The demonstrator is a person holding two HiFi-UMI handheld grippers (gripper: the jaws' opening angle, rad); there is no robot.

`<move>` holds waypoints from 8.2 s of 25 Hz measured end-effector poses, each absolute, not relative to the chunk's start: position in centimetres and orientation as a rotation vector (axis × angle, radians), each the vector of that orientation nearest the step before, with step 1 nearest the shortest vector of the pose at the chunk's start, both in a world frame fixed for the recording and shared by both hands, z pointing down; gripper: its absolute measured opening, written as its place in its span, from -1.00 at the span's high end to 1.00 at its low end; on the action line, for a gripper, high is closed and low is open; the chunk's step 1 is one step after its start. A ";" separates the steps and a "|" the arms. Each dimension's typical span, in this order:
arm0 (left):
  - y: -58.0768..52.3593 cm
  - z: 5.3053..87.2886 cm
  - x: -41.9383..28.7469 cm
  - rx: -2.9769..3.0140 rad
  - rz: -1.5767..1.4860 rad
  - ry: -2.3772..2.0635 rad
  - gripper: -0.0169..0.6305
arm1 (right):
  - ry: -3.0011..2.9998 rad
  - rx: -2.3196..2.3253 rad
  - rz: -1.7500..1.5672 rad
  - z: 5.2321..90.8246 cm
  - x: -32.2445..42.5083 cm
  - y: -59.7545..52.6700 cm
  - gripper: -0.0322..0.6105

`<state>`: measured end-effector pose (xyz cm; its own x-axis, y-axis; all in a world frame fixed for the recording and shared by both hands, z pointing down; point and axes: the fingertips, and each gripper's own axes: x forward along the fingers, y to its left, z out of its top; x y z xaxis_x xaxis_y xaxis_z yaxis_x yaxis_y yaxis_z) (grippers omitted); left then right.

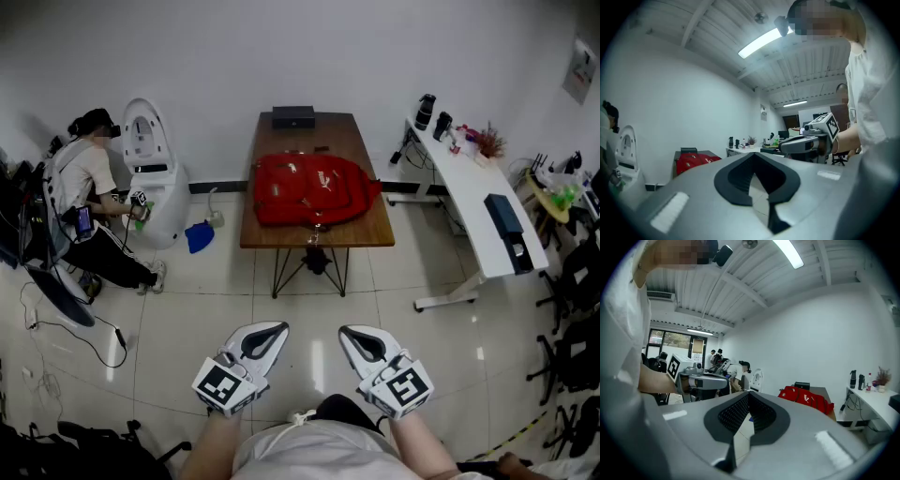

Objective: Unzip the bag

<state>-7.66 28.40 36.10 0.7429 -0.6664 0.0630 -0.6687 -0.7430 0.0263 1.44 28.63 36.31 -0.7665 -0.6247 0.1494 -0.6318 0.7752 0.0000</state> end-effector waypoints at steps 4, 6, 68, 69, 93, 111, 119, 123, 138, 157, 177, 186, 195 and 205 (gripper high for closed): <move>25.0 36.8 -7.6 2.868 0.070 -1.116 0.93 | -2.824 1.027 0.016 36.3 2.5 24.5 0.88; 22.7 37.5 -7.8 2.852 0.079 -1.142 0.93 | -2.822 1.033 0.010 36.8 2.9 21.9 0.88; -19.0 60.7 -6.9 2.453 0.335 -0.801 0.93 | -2.029 0.858 0.864 67.5 1.6 -15.6 0.83; -19.1 60.8 -6.9 2.435 0.341 -0.810 0.93 | -2.026 0.843 0.850 67.5 2.0 -15.6 0.83; -20.0 65.1 -6.2 2.093 0.652 -0.942 0.93 | -1.963 0.675 0.754 67.9 14.3 -18.9 0.82; -20.4 65.9 -6.5 2.001 0.692 -1.009 0.93 | -1.932 0.655 0.593 66.6 21.8 -26.3 0.79; -20.7 66.1 -6.7 1.978 0.706 -1.047 0.93 | -1.939 0.662 0.627 66.7 22.4 -27.6 0.78; -20.9 66.2 -7.0 1.958 0.691 -1.108 0.93 | -1.981 0.745 0.647 66.9 22.1 -27.2 0.76; -24.5 51.8 -5.5 2.263 0.214 -1.251 0.93 | -2.488 0.974 0.221 50.1 15.1 -29.8 0.87; -16.2 39.4 -9.9 2.779 0.135 -1.164 0.93 | -2.756 1.161 0.000 40.3 3.9 -17.1 0.87; 10.0 41.7 -0.9 2.720 0.057 -1.270 0.93 | -2.823 0.921 0.086 43.9 8.6 9.6 0.87; 15.0 39.7 1.2 2.777 0.046 -1.325 0.93 | -2.864 0.911 0.077 42.5 9.7 13.8 0.87; 15.4 38.0 0.7 2.826 0.031 -1.293 0.93 | -2.855 0.984 0.033 40.6 8.7 13.7 0.87; 15.8 38.0 -1.6 2.841 0.033 -1.272 0.93 | -2.818 1.011 -0.033 40.0 6.9 14.4 0.87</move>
<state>-1.58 15.79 38.04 0.6659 -0.7453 0.0314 -0.7460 -0.6657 0.0179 6.93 14.35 40.03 -0.7623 -0.6338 0.1312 -0.6306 0.7729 0.0704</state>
